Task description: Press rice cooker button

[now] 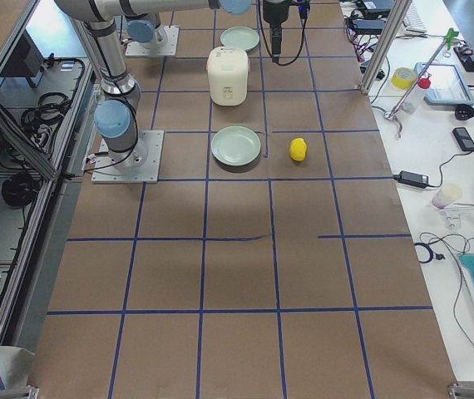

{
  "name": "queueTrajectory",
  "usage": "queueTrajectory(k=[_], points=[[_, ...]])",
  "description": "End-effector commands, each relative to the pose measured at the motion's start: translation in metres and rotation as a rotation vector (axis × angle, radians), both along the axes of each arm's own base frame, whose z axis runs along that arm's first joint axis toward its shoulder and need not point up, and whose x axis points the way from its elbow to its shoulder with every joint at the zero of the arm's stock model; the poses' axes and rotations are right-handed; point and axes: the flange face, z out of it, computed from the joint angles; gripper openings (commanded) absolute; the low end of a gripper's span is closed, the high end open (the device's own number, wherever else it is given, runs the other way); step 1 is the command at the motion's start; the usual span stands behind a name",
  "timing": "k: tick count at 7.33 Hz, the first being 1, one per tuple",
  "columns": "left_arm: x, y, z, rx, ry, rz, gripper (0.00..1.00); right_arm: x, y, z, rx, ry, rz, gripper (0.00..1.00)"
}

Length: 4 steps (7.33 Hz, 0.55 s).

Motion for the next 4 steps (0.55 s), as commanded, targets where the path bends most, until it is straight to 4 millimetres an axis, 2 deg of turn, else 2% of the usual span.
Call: queueTrajectory(k=[1, 3, 4], points=[[0.0000, 0.0000, 0.0000, 0.000, 0.000, 0.001, 1.00, 0.0002, -0.0002, -0.0018, 0.006, -0.002, 0.005, 1.00], [0.0000, 0.0000, 0.0000, 0.000, 0.000, 0.001, 1.00, 0.0040, 0.0018, -0.0064, 0.042, -0.040, 0.003, 1.00], [0.0000, 0.0000, 0.0000, 0.000, 0.000, -0.001, 1.00, 0.0048, 0.0029, -0.0062, 0.047, -0.048, 0.004, 0.46]])
